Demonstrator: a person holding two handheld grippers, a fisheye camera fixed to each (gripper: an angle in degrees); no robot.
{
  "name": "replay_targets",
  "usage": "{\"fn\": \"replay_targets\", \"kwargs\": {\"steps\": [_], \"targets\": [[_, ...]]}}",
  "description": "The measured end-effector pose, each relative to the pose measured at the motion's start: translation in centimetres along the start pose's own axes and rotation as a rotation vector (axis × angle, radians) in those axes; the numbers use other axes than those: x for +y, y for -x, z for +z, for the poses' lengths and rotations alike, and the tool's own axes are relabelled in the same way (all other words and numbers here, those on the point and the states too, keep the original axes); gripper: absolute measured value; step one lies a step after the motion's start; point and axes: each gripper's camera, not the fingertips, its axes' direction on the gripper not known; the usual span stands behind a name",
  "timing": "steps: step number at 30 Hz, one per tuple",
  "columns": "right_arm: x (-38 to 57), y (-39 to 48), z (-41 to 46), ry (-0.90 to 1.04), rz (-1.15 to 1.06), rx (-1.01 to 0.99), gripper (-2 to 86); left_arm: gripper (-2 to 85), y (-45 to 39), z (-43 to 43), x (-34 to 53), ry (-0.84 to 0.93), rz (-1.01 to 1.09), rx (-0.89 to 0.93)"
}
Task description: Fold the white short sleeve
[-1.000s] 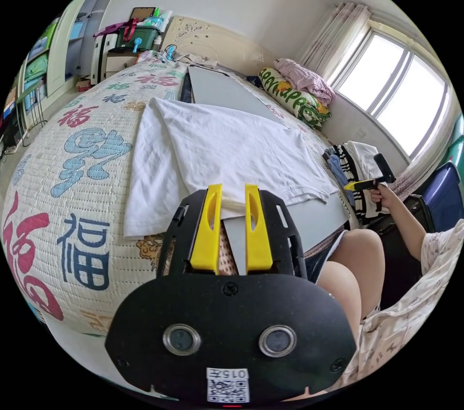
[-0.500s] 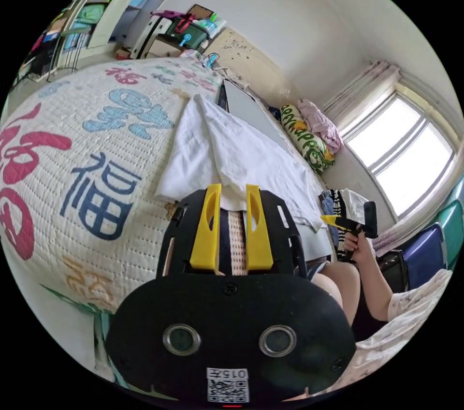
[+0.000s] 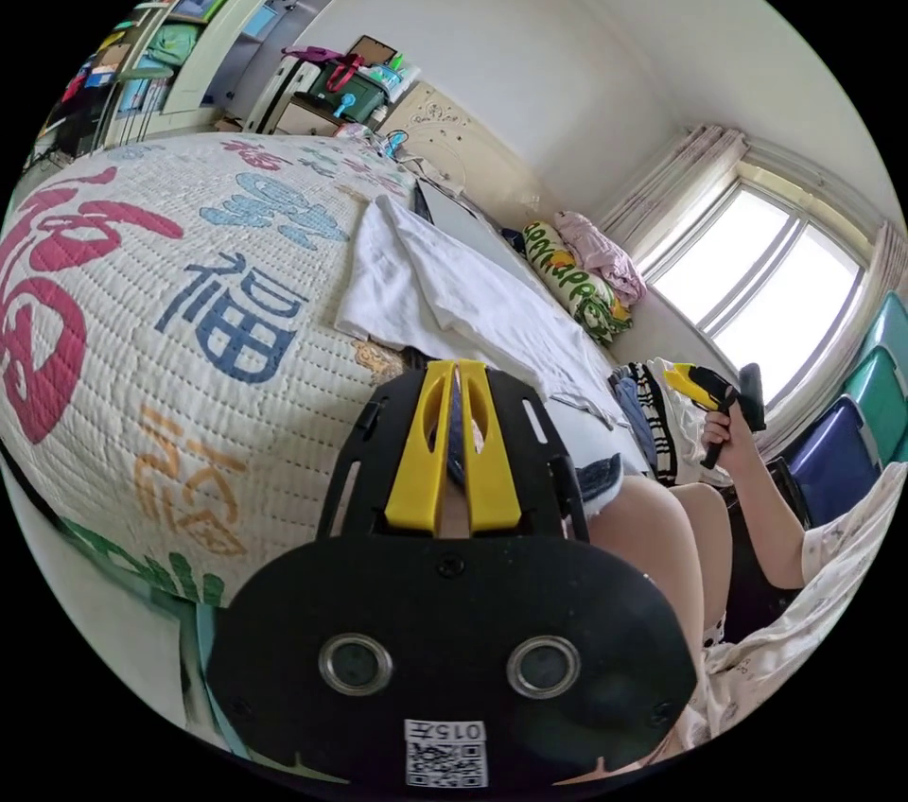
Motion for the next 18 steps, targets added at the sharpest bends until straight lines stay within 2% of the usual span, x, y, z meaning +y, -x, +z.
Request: {"fn": "replay_targets", "kwargs": {"steps": [5, 8, 10, 13, 18], "targets": [[4.4, 2.3, -2.7, -0.324, -0.135, 0.42, 5.9, -0.5, -4.8, -3.2, -3.2, -0.046, 0.099, -0.053], [6.8, 1.8, -2.2, -0.402, -0.168, 0.561, 6.7, -0.4, -9.8, -4.6, -6.6, -0.078, 0.21, -0.083], [6.8, -0.6, -0.9, -0.332, -0.176, 0.529, 8.2, -0.1, -15.0, -4.2, -10.1, -0.109, 0.322, -0.093], [5.1, -7.7, 2.4, -0.168, -0.057, 0.442, 11.1, 1.0, -20.4, -1.8, -14.3, -0.106, 0.4, -0.087], [1.9, -19.8, 7.5, 0.043, 0.172, 0.295, 13.9, 7.2, -32.8, 11.9, -25.8, 0.038, 0.511, -0.06]]}}
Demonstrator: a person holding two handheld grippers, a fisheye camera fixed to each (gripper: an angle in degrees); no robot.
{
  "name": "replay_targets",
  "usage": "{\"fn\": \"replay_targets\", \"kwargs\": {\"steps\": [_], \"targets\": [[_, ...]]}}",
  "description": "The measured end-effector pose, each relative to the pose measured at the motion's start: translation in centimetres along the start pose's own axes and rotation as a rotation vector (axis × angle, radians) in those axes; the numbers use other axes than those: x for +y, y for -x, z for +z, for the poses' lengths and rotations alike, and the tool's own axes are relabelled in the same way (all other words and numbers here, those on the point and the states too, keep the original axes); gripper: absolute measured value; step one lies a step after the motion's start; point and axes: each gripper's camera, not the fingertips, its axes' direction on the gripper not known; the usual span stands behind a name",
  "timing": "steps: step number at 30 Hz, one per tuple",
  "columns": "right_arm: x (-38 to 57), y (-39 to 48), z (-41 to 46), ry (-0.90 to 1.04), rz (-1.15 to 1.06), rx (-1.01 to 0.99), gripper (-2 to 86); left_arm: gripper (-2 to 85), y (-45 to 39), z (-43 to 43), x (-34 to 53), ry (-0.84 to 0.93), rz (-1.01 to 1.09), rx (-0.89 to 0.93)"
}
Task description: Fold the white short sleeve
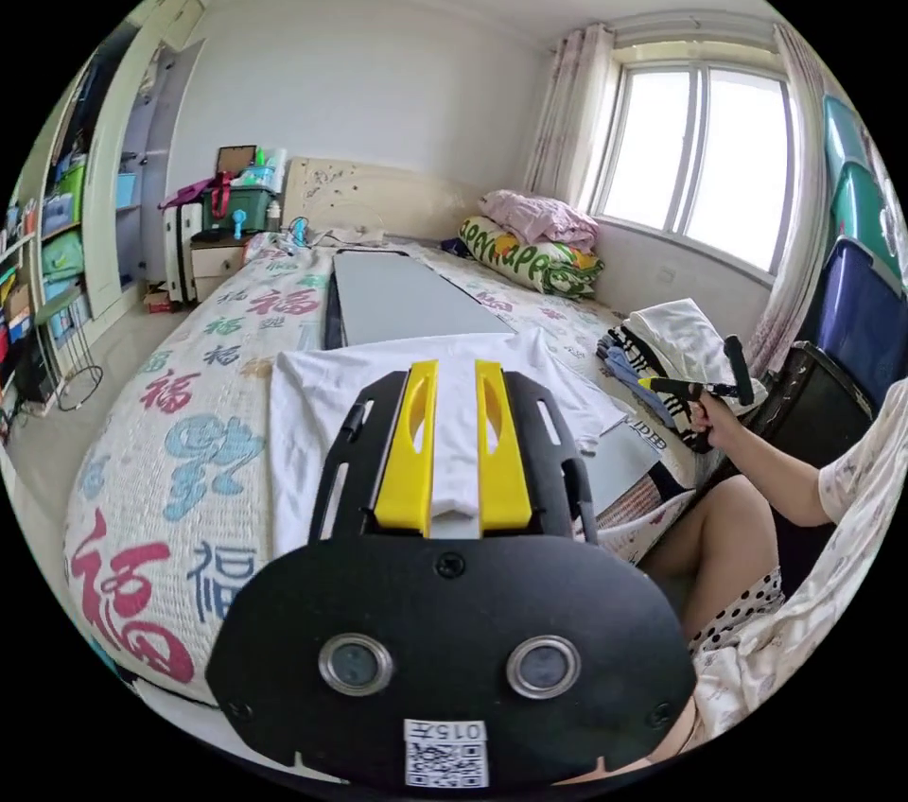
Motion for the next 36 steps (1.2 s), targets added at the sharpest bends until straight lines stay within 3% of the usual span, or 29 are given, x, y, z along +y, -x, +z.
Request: {"fn": "replay_targets", "kwargs": {"steps": [3, 5, 8, 11, 16, 26, 30, 36], "targets": [[-1.8, -3.3, 3.8, 0.123, 0.023, -0.083, 14.4, 8.1, -4.5, 10.6, -9.0, 0.078, 0.094, 0.048], [-1.7, -3.1, 3.9, 0.117, -0.065, -0.024, 13.4, 8.5, -7.4, 17.7, -14.0, 0.123, 0.128, 0.058], [-3.6, -2.2, 3.5, 0.187, -0.181, 0.02, 11.2, 11.0, -11.5, 29.7, -21.2, 0.169, 0.049, 0.103], [-4.9, -1.9, 3.3, 0.228, -0.264, -0.076, 6.5, 11.9, -15.4, 41.8, -26.9, 0.225, -0.036, 0.2], [-6.1, -3.1, 1.4, 0.222, -0.305, -0.062, 3.3, 13.5, -22.6, 60.5, -32.2, 0.417, -0.028, 0.091], [-9.6, -9.0, -5.8, 0.131, -0.227, -0.238, 0.2, 13.5, -29.5, 79.0, -34.3, 0.601, -0.077, 0.018], [-10.9, -9.7, -7.5, 0.104, -0.223, -0.258, 0.1, 9.9, -32.9, 82.6, -34.2, 0.638, 0.041, -0.144], [-12.3, -10.4, -9.5, 0.055, -0.244, -0.243, 0.0, 7.0, -33.5, 85.7, -33.3, 0.663, 0.06, -0.185]]}}
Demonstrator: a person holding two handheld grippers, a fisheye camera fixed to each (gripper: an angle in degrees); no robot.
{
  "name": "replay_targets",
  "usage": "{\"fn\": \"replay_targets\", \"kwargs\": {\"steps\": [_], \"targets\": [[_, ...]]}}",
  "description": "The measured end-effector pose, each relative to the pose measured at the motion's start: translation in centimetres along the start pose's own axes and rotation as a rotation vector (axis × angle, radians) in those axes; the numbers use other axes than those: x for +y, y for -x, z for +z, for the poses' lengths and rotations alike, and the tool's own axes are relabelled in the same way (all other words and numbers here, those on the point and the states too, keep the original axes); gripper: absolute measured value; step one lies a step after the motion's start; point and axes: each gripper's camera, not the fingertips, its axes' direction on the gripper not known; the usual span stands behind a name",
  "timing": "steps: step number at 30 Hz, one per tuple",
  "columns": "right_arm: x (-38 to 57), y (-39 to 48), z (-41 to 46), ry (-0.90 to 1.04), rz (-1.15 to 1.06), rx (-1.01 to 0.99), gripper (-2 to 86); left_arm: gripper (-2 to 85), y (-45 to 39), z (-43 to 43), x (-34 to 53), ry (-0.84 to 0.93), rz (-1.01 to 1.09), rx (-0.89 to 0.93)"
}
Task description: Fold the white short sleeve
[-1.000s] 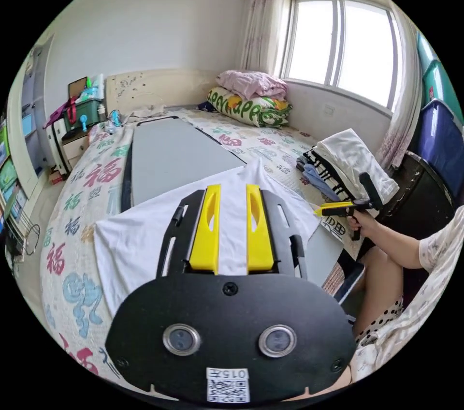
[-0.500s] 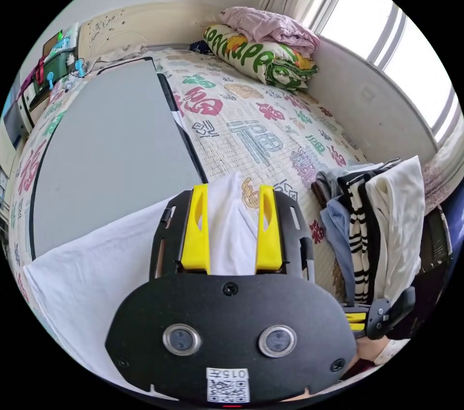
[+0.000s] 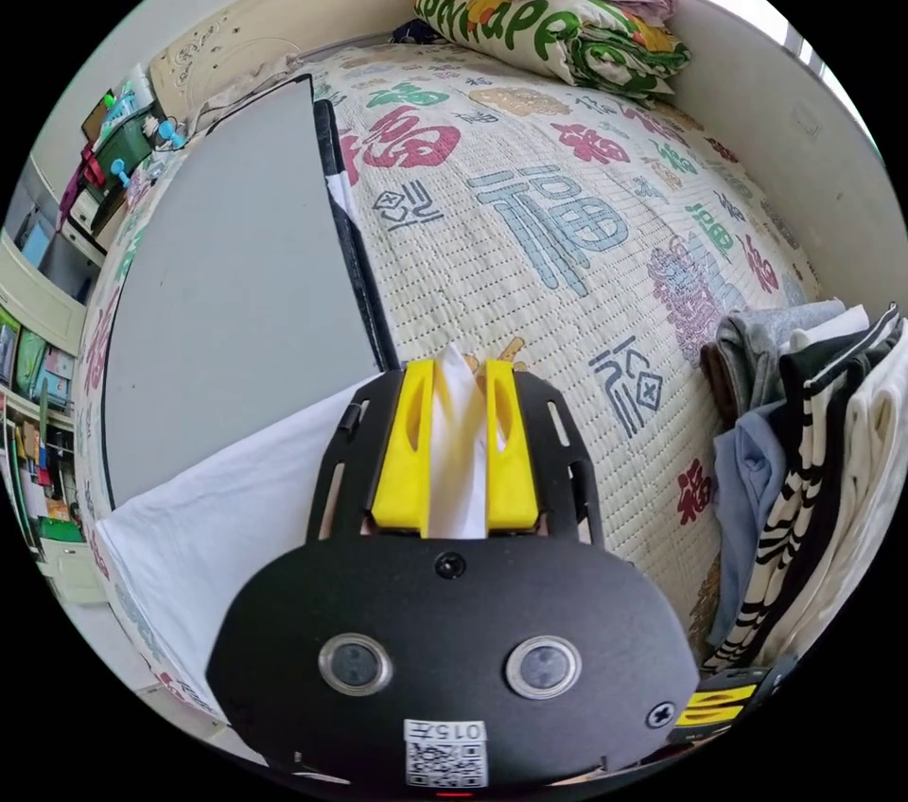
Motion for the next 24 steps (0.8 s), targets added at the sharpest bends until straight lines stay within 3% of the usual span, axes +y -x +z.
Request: {"fn": "replay_targets", "kwargs": {"steps": [5, 11, 19, 24], "targets": [[-0.1, -1.1, -2.8, -0.103, 0.013, 0.025, -0.3, 2.4, 1.5, 2.3, 1.3, -0.029, -0.041, 0.074], [1.3, -4.5, -6.9, -0.317, 0.171, 0.022, -0.4, 1.2, 2.7, 1.9, 3.8, -0.182, -0.069, 0.276], [3.3, -5.5, -7.4, -0.395, 0.175, -0.006, -0.4, 1.0, 4.2, 1.5, 7.6, -0.249, -0.016, 0.342], [7.4, -6.4, -10.6, -0.53, 0.315, 0.208, -0.4, 1.0, 7.5, 2.0, 11.7, -0.346, -0.024, 0.681]]}}
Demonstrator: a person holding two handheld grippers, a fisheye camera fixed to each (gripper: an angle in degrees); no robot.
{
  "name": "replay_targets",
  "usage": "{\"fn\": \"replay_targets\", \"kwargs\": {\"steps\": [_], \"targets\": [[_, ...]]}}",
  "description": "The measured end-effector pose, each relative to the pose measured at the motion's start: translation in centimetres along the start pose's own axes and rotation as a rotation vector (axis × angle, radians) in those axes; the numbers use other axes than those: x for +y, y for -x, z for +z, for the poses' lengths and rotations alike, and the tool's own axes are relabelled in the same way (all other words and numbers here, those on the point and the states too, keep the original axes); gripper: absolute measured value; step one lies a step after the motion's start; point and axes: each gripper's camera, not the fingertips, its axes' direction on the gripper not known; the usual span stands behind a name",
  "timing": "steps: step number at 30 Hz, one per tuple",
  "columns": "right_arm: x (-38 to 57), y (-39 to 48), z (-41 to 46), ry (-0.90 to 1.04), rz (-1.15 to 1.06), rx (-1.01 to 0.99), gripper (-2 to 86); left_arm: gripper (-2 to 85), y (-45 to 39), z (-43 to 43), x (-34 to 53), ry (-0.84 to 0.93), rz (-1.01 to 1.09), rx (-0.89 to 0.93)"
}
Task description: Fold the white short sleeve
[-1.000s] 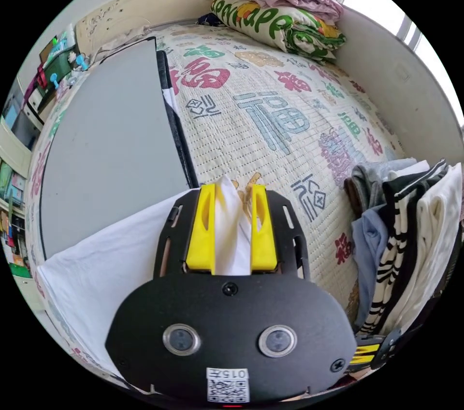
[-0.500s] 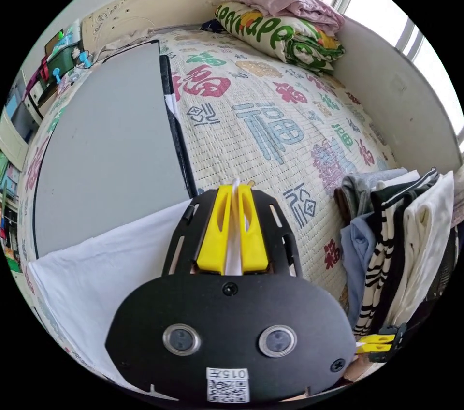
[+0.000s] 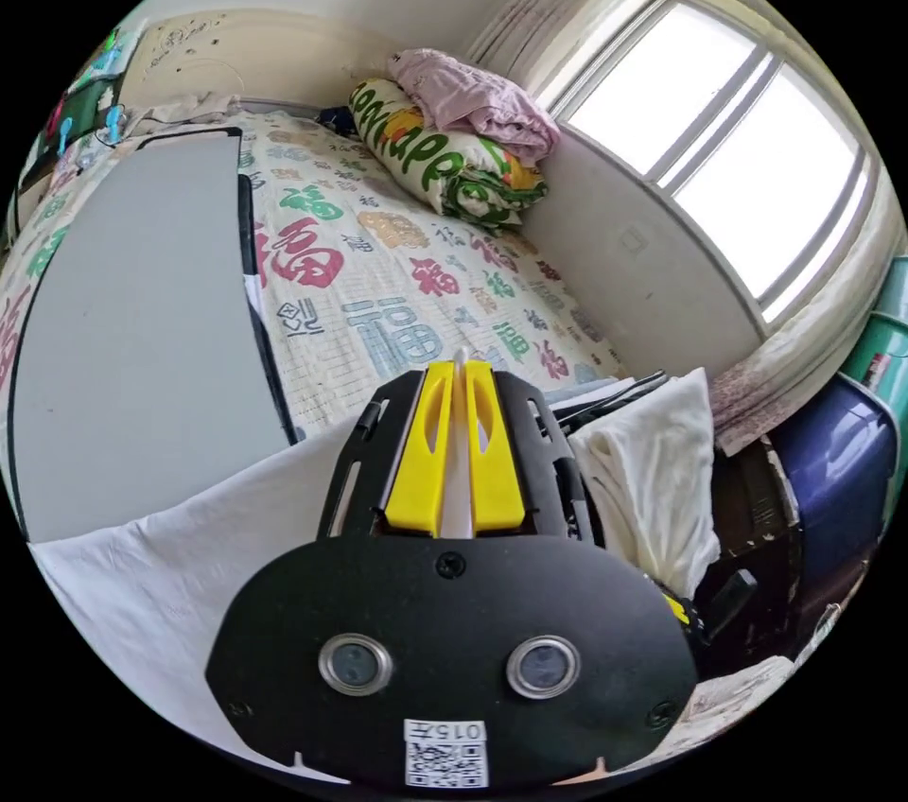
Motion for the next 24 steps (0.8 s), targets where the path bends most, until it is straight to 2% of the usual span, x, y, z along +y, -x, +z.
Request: {"fn": "replay_targets", "kwargs": {"steps": [4, 8, 10, 13, 17, 21, 24], "targets": [[1.5, -0.8, -5.3, -0.209, -0.008, 0.09, -0.4, 1.0, -0.5, -1.5, 3.3, -0.016, 0.065, 0.114], [3.2, 2.7, -6.9, -0.246, -0.164, -0.03, -0.4, 0.9, 2.6, -4.8, 8.3, -0.044, 0.064, 0.179], [4.3, 5.4, -6.2, -0.226, -0.236, -0.123, -0.3, 0.9, 6.2, -8.5, 12.1, -0.055, 0.068, 0.145], [6.8, 10.5, -3.5, -0.103, -0.365, -0.324, -0.3, 0.9, 11.5, -13.3, 16.1, -0.075, 0.035, 0.096], [11.8, 16.8, 1.1, 0.11, -0.517, -0.546, -0.3, 0.9, 22.8, -22.4, 25.4, -0.103, -0.044, 0.003], [15.2, 19.3, 5.6, 0.3, -0.532, -0.658, -0.3, 0.8, 34.3, -28.2, 36.1, -0.116, -0.174, -0.123], [17.5, 20.4, 8.4, 0.409, -0.555, -0.709, -0.3, 0.8, 40.5, -30.3, 43.1, -0.164, -0.253, -0.056]]}}
